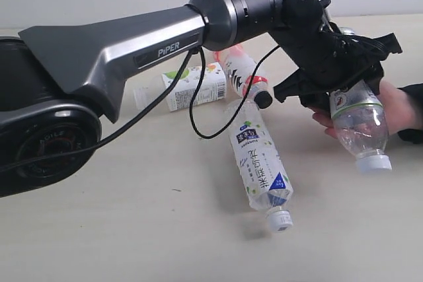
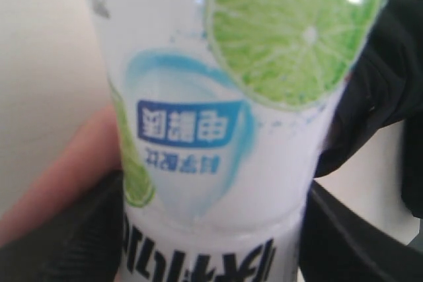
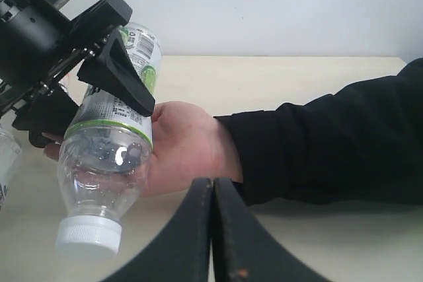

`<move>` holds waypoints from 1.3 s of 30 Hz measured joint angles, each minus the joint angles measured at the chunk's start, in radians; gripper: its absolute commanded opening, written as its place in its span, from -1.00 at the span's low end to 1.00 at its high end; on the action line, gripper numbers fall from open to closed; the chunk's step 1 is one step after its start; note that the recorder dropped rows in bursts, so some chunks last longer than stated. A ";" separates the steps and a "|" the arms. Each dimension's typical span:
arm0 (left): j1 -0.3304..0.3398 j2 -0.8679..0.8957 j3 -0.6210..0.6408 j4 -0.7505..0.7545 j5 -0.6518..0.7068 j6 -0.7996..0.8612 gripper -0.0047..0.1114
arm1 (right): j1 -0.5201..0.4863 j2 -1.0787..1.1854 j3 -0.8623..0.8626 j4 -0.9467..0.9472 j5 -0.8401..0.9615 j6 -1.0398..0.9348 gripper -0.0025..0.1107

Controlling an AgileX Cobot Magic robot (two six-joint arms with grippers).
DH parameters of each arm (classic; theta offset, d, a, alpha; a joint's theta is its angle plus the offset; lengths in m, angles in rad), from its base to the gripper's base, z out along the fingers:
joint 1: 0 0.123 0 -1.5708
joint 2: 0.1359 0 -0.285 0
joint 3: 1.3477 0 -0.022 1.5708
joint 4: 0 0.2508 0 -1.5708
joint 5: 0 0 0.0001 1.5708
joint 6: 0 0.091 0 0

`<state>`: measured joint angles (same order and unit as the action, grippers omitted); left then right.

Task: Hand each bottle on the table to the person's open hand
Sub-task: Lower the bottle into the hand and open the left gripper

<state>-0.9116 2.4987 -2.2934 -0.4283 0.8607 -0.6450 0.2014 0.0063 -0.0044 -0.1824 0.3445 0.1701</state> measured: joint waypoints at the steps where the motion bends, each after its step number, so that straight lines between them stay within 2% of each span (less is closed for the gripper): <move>1: 0.000 0.000 0.000 -0.004 0.000 0.001 -0.92 | 0.000 0.000 0.000 0.000 0.000 0.000 -0.96; 6: 0.000 0.000 0.000 -0.008 -0.004 0.002 -0.91 | 0.000 0.000 0.000 0.000 0.000 0.000 -0.96; 8: 0.000 0.000 0.000 -0.008 -0.006 0.002 -0.81 | 0.000 0.000 0.000 0.000 0.000 0.000 -0.96; 10: 0.000 0.000 0.000 -0.010 -0.008 0.002 -0.65 | 0.000 0.000 0.000 0.000 0.000 0.000 -0.96; 16: 0.000 0.000 0.000 -0.018 -0.024 0.013 0.02 | 0.000 0.000 0.000 0.000 0.000 0.000 -0.96; 21: 0.000 0.000 0.000 -0.022 -0.031 0.058 0.45 | 0.000 0.000 0.000 0.000 0.000 0.000 -0.96; 24: 0.000 0.000 0.000 -0.024 -0.043 0.077 0.60 | 0.000 0.000 0.000 0.000 0.000 0.000 -0.96; 39: 0.000 -0.009 -0.002 -0.024 -0.059 0.104 0.63 | 0.000 0.000 0.000 0.000 0.000 0.000 -0.96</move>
<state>-0.9116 2.4893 -2.2958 -0.4525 0.8022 -0.5410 0.2014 0.0063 -0.0044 -0.1824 0.3445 0.1701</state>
